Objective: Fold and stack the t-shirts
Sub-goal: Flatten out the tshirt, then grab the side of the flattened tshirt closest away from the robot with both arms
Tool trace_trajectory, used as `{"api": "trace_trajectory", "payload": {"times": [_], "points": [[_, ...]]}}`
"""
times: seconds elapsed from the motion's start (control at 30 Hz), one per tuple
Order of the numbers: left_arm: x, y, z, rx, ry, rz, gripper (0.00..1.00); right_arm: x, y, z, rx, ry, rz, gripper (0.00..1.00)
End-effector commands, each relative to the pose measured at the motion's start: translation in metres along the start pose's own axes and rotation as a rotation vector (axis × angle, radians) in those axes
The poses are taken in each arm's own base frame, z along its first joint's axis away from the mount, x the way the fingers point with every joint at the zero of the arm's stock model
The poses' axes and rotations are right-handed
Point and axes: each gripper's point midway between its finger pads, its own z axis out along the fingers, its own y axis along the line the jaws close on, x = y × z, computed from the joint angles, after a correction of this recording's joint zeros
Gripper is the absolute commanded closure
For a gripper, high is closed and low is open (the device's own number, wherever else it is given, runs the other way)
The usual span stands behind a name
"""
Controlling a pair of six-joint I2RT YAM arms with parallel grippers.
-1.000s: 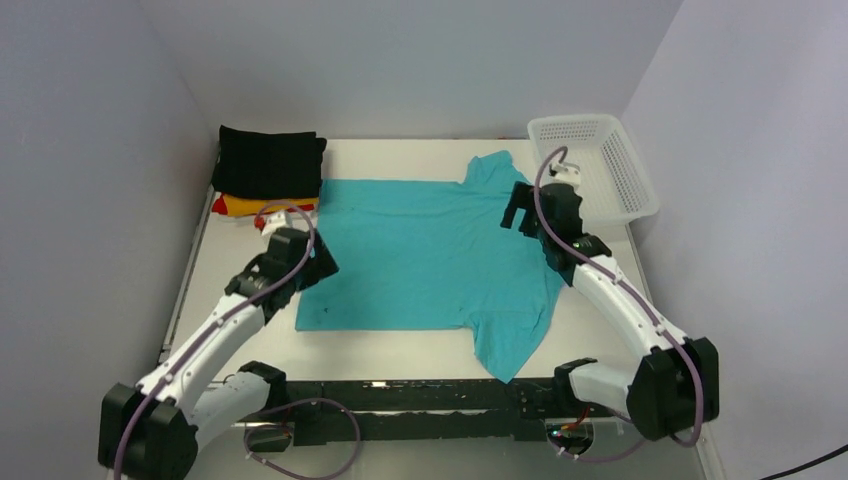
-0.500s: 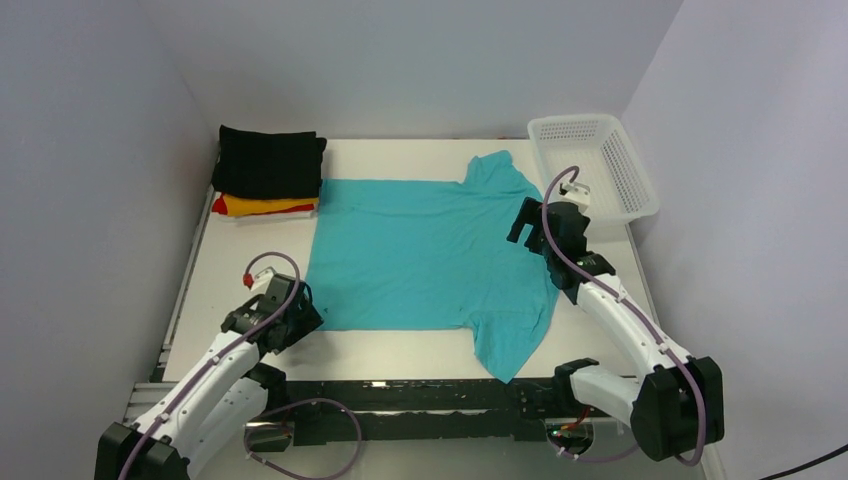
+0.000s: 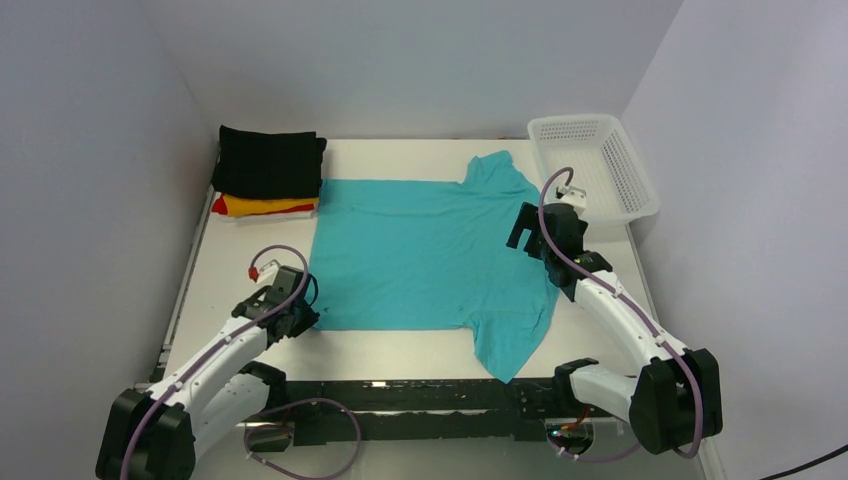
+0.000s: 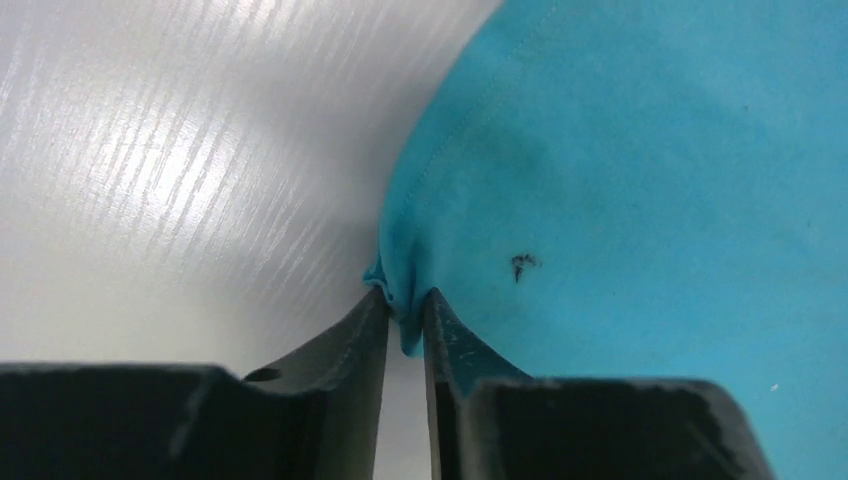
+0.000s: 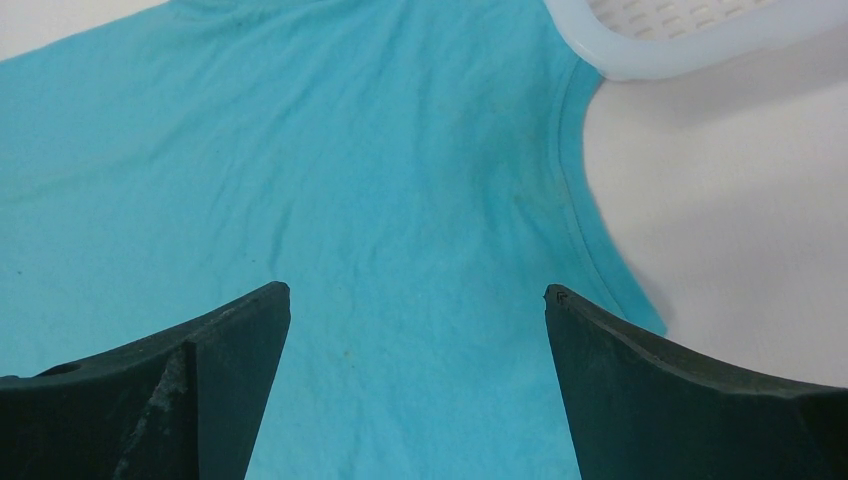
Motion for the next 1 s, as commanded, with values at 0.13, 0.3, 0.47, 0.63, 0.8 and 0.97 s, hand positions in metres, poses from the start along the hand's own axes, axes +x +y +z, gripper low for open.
{"api": "trace_trajectory", "payload": {"times": [0.13, 0.3, 0.47, 0.63, 0.8, 0.97], "points": [[0.002, 0.003, 0.004, -0.014, -0.001, -0.01, 1.0, 0.012, 0.002, -0.017, -0.024, 0.101, -0.022, 0.02], [-0.003, 0.002, 0.002, -0.003, -0.026, -0.003, 1.0, 0.071, 0.027, -0.044, -0.153, 0.334, -0.124, 0.02], [-0.006, 0.003, 0.0, -0.005, -0.039, 0.004, 1.0, 0.154, 0.032, -0.092, -0.161, 0.605, -0.201, 0.03], [-0.006, 0.001, -0.001, 0.008, -0.038, 0.007, 1.0, 0.197, 0.006, -0.146, -0.073, 0.784, -0.29, 0.07], [-0.004, 0.002, -0.001, 0.008, -0.032, 0.011, 1.0, 0.24, 0.009, -0.173, -0.081, 0.93, -0.332, 0.15], [-0.006, 0.004, -0.003, 0.005, -0.043, 0.017, 1.0, 0.272, 0.003, -0.179, -0.047, 1.0, -0.333, 0.31]]}}
